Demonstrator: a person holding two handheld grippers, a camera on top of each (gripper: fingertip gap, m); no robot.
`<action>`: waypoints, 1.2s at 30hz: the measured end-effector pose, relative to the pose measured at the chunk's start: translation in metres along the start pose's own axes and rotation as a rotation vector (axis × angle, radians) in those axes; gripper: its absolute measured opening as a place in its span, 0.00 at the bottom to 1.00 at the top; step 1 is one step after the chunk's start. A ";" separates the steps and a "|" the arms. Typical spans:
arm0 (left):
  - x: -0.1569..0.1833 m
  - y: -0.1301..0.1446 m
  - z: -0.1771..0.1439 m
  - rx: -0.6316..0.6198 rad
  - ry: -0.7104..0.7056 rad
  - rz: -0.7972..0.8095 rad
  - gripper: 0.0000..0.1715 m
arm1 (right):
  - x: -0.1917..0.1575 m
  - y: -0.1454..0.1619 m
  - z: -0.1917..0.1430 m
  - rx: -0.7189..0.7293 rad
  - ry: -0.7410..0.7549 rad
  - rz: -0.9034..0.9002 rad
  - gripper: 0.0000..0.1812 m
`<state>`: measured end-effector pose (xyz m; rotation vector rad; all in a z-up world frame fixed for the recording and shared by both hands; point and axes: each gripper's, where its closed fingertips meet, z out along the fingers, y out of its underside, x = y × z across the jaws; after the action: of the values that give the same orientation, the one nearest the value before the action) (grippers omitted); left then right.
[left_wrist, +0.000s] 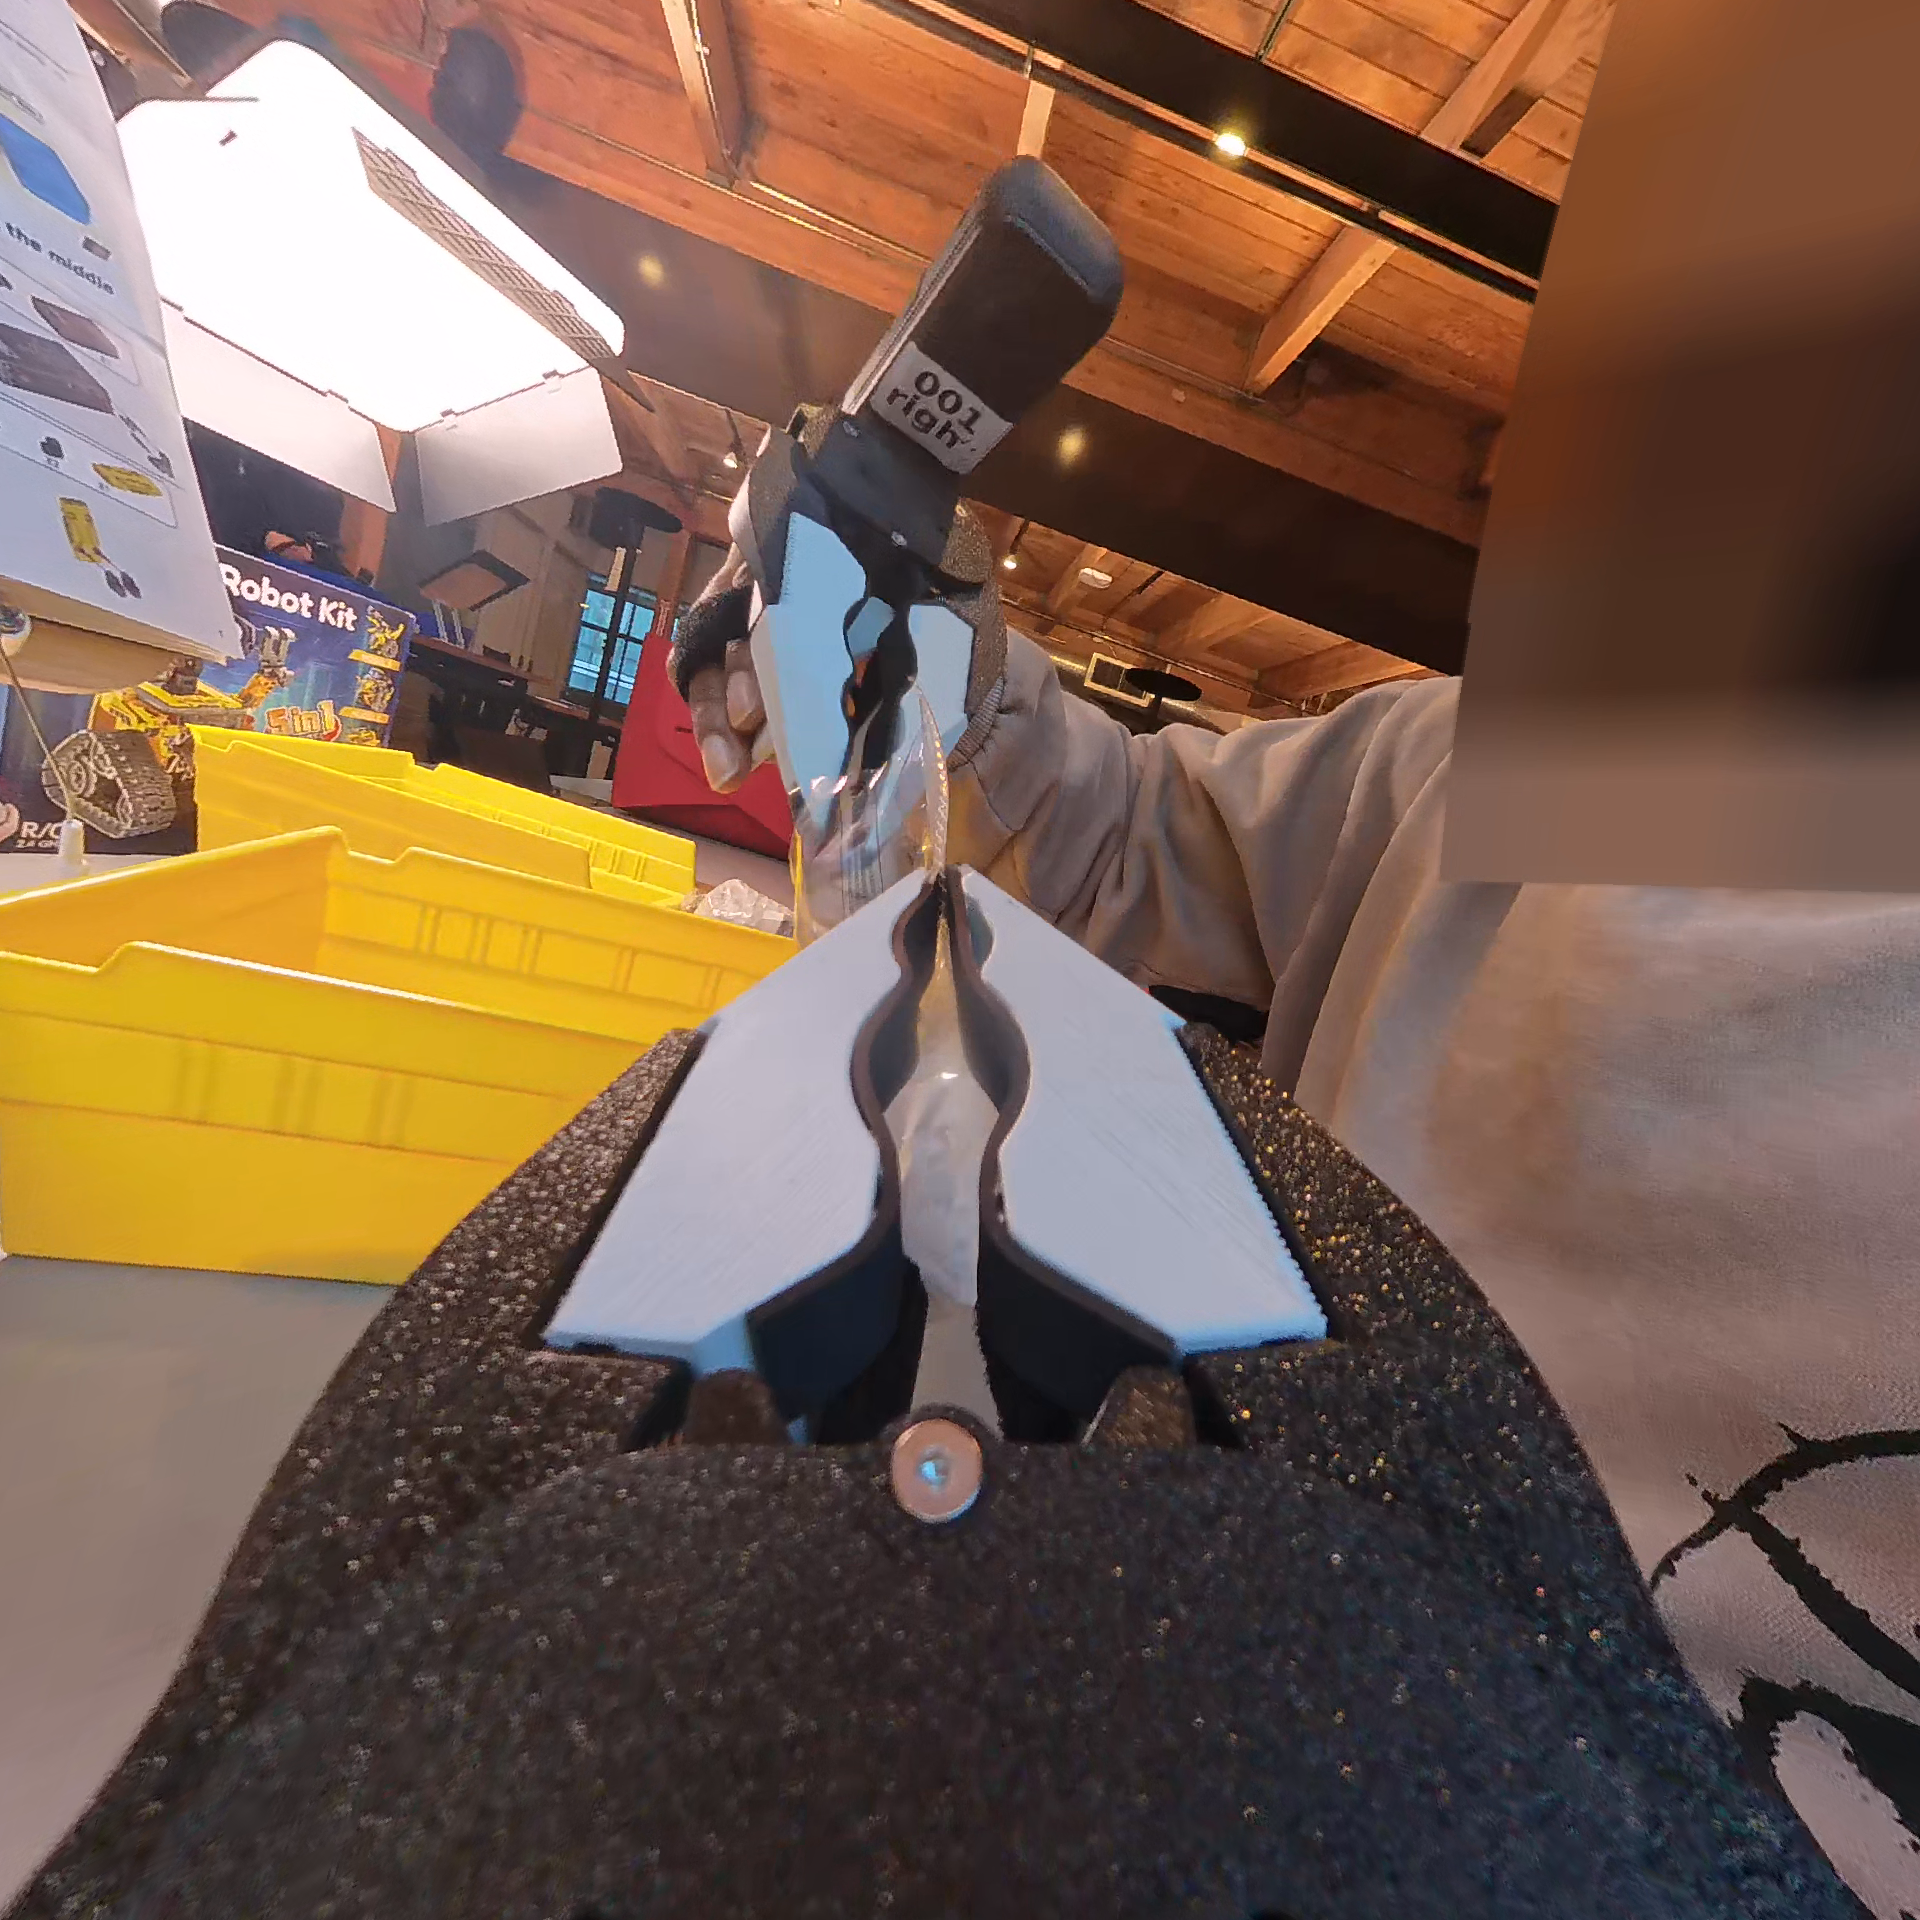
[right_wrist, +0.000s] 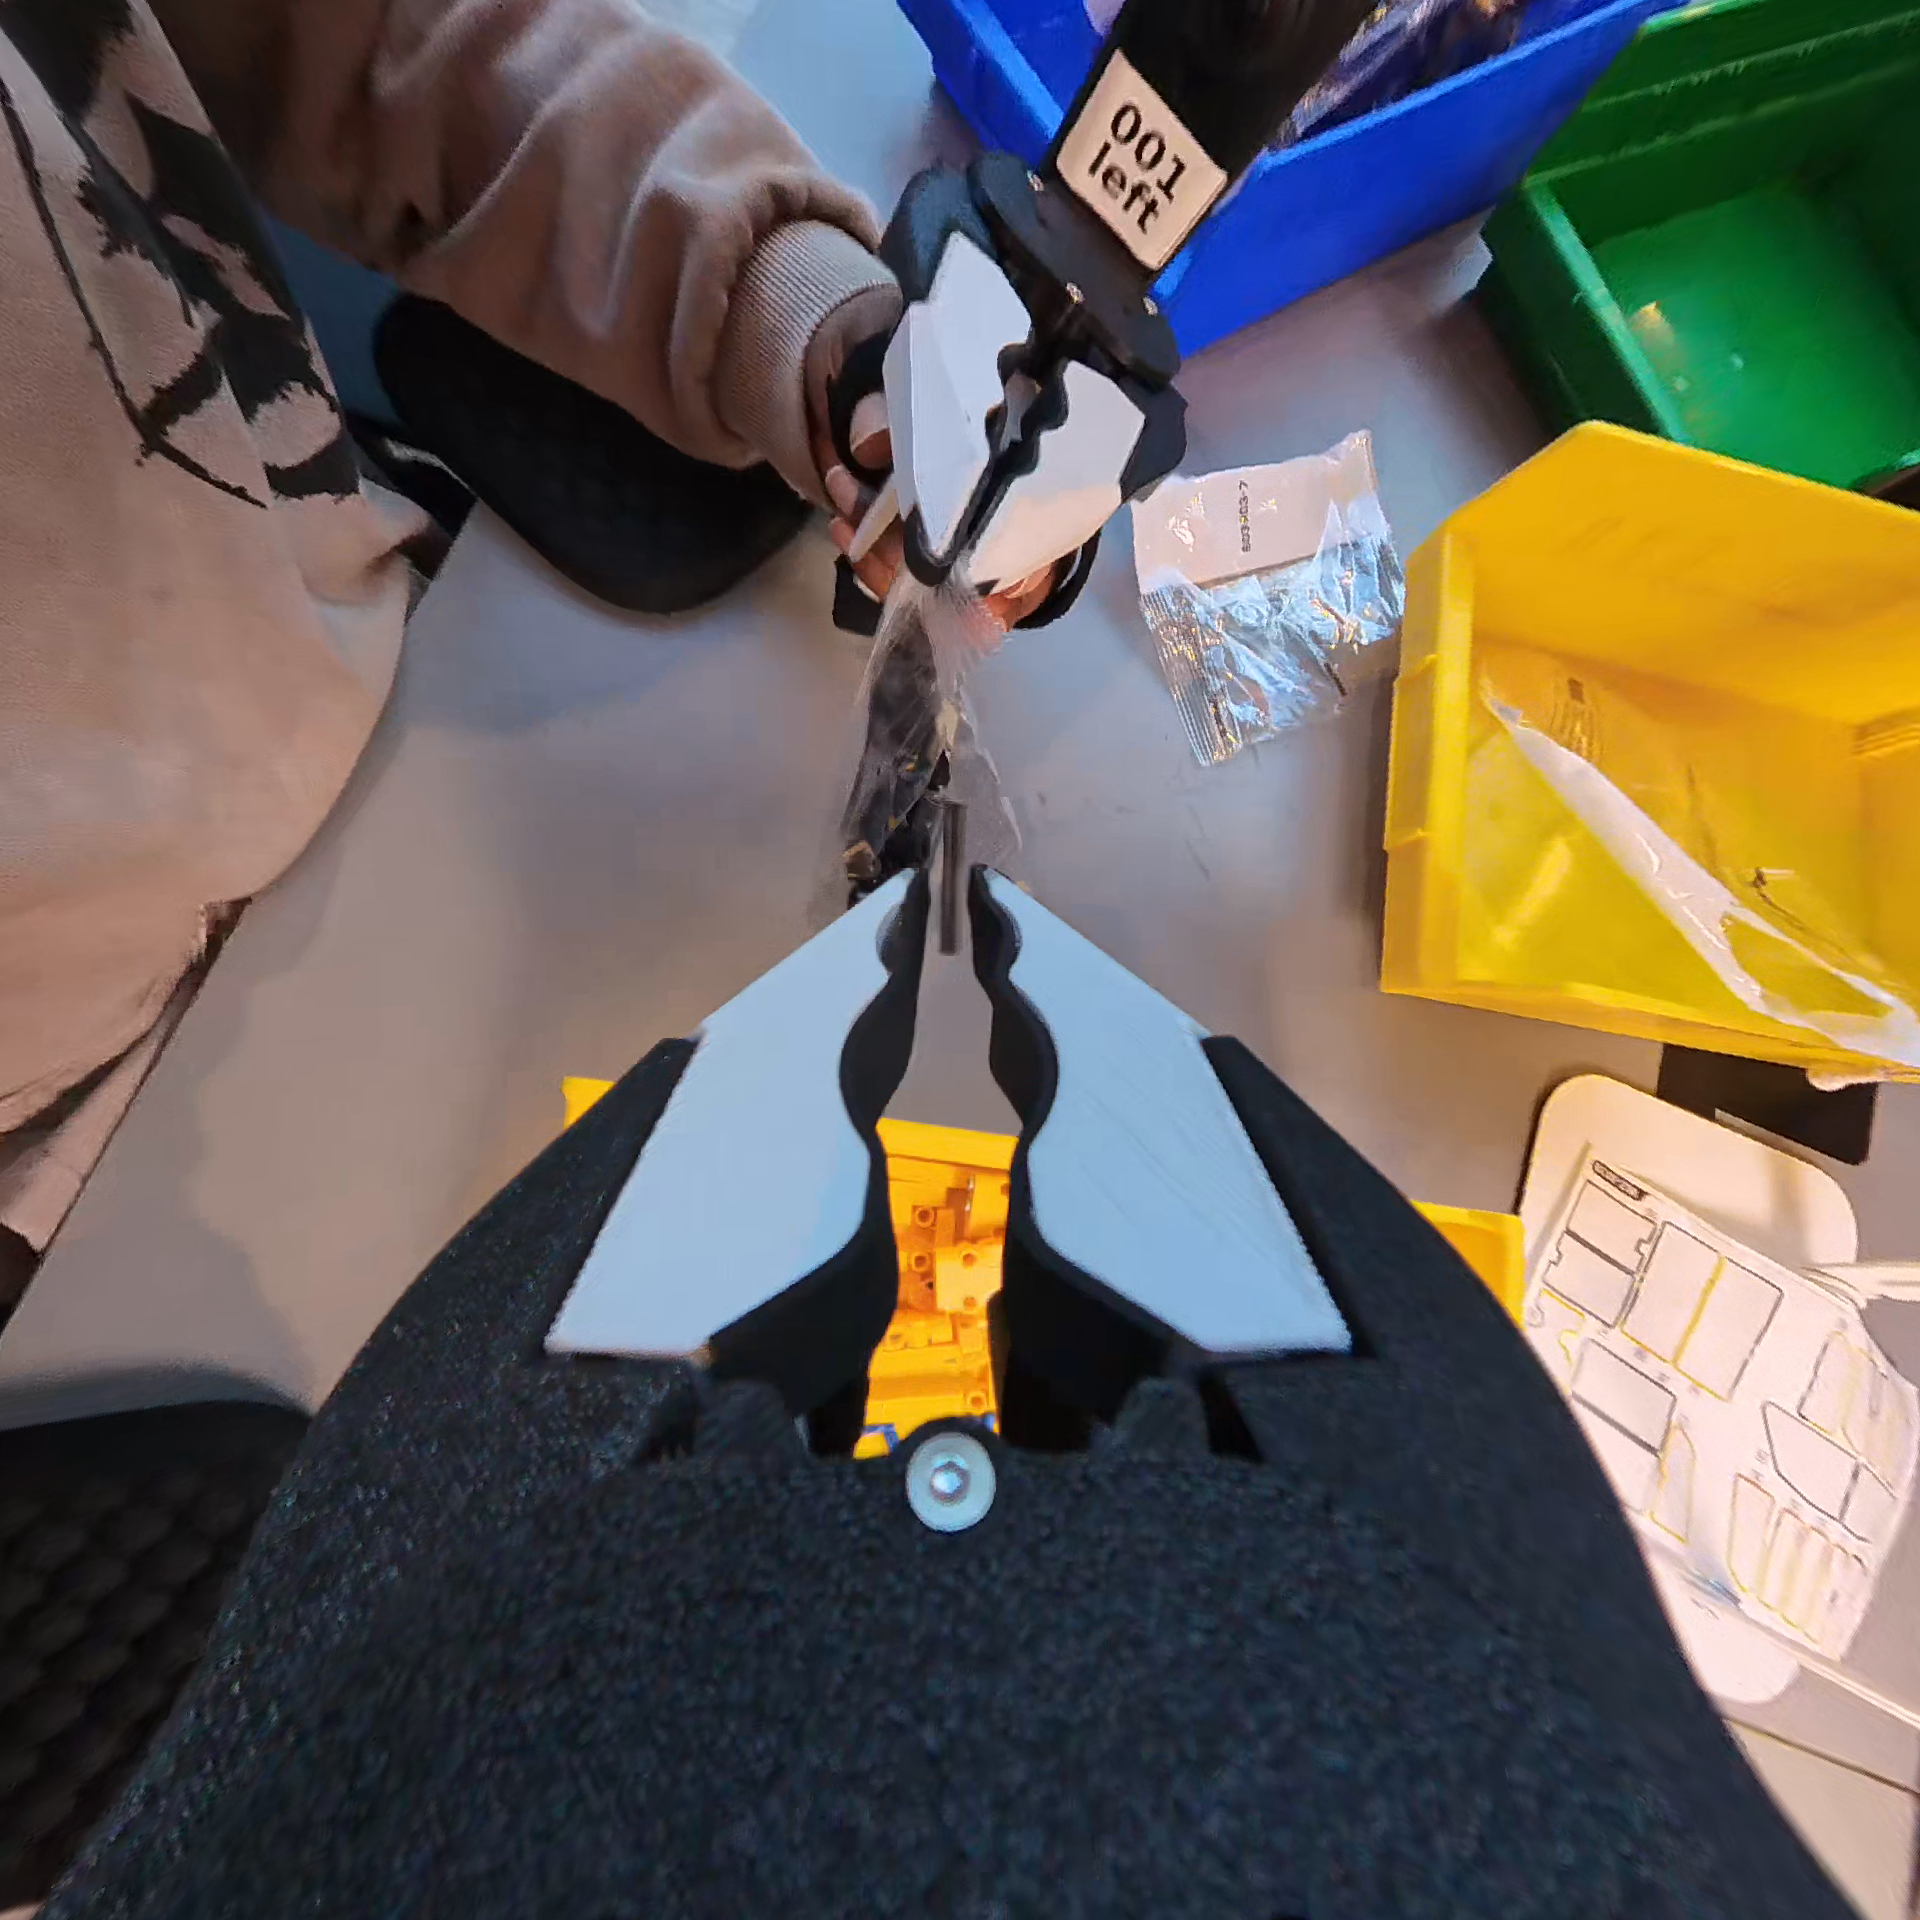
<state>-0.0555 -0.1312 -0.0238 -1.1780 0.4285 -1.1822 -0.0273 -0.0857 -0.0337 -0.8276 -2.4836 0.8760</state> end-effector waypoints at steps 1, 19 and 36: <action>0.000 -0.001 0.000 0.004 -0.003 0.003 0.00 | -0.001 -0.004 -0.004 0.034 -0.014 0.021 0.06; 0.000 -0.005 -0.002 -0.006 -0.015 0.023 0.00 | 0.104 0.297 -0.022 -1.226 0.169 -0.109 0.04; -0.006 -0.001 -0.004 -0.022 -0.014 0.006 0.00 | 0.094 0.288 -0.025 -0.987 0.085 0.183 0.10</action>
<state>-0.0612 -0.1283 -0.0263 -1.2030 0.4351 -1.1662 0.0302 0.1678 -0.1919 -1.3439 -2.7276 -0.4313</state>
